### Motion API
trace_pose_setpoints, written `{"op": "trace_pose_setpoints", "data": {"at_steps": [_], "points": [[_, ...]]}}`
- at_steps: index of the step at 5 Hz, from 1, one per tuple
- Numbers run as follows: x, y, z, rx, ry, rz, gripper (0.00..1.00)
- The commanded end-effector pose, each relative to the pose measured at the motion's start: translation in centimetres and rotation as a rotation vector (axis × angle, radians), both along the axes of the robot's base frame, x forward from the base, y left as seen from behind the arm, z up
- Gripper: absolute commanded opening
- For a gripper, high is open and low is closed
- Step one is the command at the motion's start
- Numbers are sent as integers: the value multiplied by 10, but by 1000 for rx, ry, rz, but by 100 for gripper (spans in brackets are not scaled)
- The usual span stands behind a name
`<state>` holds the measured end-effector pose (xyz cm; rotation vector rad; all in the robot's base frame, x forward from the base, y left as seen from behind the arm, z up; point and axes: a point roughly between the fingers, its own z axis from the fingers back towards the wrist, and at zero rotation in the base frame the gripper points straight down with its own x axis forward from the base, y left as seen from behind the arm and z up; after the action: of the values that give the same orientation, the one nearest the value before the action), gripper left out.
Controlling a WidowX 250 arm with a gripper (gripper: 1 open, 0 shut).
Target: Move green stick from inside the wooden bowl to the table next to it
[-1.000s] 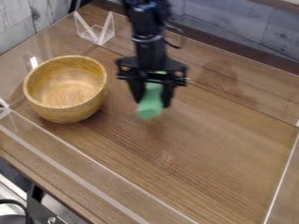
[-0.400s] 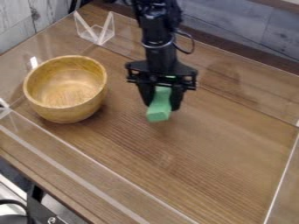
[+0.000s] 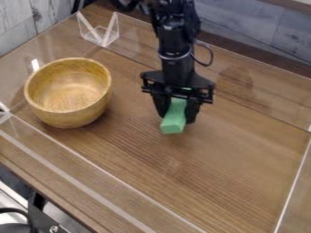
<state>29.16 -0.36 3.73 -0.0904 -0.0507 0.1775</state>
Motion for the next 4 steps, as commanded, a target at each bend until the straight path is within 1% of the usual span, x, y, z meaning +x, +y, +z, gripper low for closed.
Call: {"op": "trace_pose_setpoints", "data": {"at_steps": [1,2,3,4], "points": [[12,2,10,13,-54,-30,0],[11,4,11,17,-41,-26,100],[12,7,21,15,-32,-23,100],[13,10,36,7,-40,-20,100]]}}
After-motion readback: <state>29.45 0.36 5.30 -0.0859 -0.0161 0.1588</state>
